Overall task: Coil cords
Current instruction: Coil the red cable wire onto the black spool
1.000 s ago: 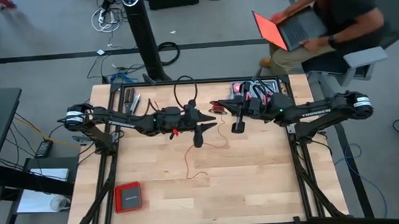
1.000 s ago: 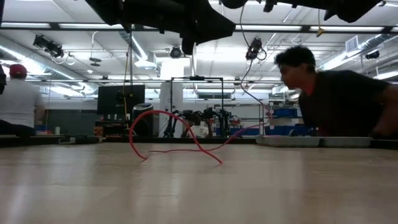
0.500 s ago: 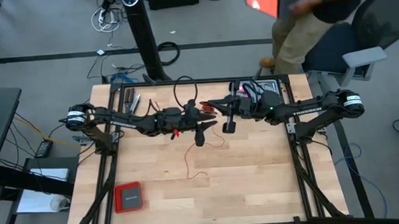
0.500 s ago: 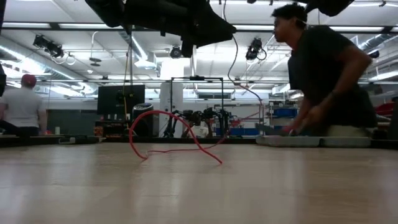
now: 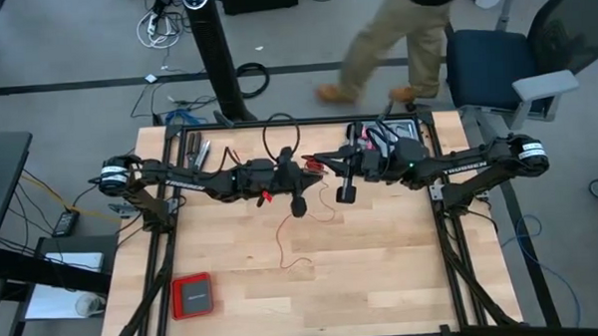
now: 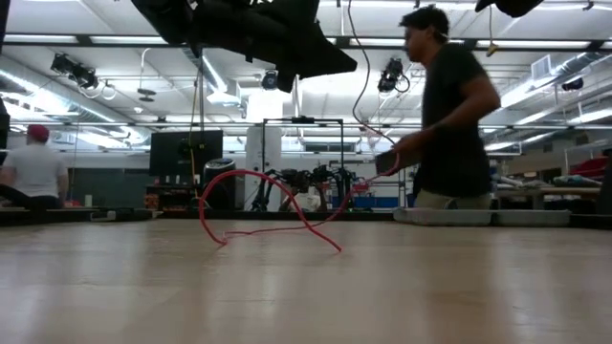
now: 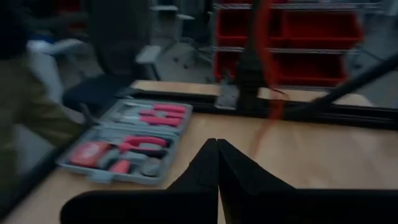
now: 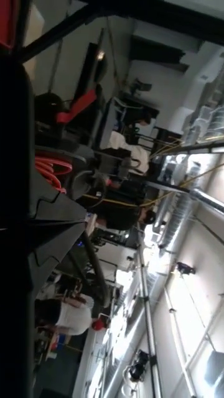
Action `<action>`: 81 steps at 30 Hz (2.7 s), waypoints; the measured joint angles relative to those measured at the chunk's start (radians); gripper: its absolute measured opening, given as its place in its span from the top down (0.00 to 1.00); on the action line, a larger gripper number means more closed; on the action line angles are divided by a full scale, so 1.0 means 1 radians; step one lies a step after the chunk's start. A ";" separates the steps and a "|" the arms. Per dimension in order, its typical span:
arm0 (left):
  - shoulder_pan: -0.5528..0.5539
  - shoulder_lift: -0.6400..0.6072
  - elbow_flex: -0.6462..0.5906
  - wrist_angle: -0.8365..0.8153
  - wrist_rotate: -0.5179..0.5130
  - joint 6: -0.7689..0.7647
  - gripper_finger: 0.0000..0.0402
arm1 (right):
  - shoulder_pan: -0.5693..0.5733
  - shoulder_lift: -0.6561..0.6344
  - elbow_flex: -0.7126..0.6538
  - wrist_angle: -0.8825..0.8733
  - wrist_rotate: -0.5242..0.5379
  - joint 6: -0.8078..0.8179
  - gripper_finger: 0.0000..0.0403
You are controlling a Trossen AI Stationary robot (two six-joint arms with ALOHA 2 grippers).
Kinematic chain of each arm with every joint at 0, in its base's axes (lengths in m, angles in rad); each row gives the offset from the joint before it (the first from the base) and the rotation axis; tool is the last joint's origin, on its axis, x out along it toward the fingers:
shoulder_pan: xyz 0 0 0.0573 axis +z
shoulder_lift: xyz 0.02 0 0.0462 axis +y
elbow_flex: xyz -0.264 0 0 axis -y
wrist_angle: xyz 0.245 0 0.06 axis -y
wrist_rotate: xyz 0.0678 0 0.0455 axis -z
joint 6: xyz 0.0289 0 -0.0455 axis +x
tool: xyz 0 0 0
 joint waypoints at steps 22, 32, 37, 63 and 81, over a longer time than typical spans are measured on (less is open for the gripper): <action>0.008 0.000 0.000 0.118 0.107 -0.057 0.77 | -0.002 0.004 0.000 0.021 0.020 -0.029 1.00; 0.008 0.000 0.000 0.028 0.018 -0.013 0.94 | 0.020 0.008 -0.001 0.014 0.046 -0.024 1.00; 0.010 0.000 0.000 -0.007 0.003 0.013 0.99 | 0.032 0.004 -0.001 -0.027 0.058 -0.025 1.00; 0.011 -0.187 0.000 -0.352 -0.073 0.147 1.00 | 0.071 -0.159 -0.001 -0.674 0.250 0.044 1.00; 0.005 -0.200 0.001 -0.305 0.061 0.026 1.00 | 0.068 -0.058 -0.001 -0.593 0.433 -0.095 1.00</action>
